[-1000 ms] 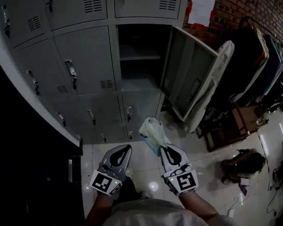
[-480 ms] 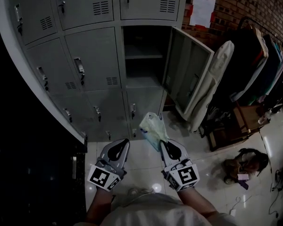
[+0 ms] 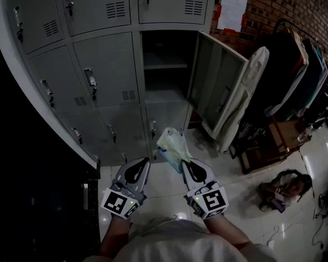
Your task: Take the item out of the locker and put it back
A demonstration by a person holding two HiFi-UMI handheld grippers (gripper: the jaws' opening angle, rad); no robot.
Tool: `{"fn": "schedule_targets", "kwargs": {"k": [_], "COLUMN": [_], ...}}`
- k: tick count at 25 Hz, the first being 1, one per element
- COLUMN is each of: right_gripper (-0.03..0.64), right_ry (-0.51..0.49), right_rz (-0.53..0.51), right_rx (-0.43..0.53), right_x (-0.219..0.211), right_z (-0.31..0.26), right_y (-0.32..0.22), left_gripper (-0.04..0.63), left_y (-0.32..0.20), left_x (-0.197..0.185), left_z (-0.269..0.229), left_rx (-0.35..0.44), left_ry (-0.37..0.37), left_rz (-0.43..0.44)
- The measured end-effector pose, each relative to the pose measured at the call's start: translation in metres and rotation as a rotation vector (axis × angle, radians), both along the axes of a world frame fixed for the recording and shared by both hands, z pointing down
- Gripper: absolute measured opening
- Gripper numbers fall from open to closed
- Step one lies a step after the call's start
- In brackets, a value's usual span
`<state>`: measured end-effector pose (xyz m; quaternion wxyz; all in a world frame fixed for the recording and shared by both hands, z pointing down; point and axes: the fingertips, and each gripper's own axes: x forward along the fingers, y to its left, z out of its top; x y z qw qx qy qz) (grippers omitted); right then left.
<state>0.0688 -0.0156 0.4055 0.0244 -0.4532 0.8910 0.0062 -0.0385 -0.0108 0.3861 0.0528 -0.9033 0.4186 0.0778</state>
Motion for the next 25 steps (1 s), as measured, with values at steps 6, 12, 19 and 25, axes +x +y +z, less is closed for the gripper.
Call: {"fn": "schedule_targets", "kwargs": {"k": [6, 12, 19, 25], "right_gripper": [0.017, 0.017, 0.017, 0.017], "right_ry": [0.009, -0.004, -0.013, -0.019], "right_rz": [-0.006, -0.029, -0.043, -0.045], "right_rx": [0.01, 0.004, -0.013, -0.017], "right_x": [0.008, 0.018, 0.027, 0.019], "right_z": [0.001, 0.001, 0.015, 0.018], "right_y": [-0.012, -0.02, -0.037, -0.066], "left_gripper": [-0.031, -0.031, -0.031, -0.031], "left_y": [-0.01, -0.016, -0.024, -0.056], "left_x": [0.002, 0.01, 0.01, 0.0], "left_z": [0.002, 0.004, 0.016, 0.026], "left_rx": [-0.001, -0.002, -0.002, -0.025], "left_ry": [-0.006, -0.015, -0.054, -0.055], "left_rz": [-0.024, -0.054, -0.081, -0.076]}}
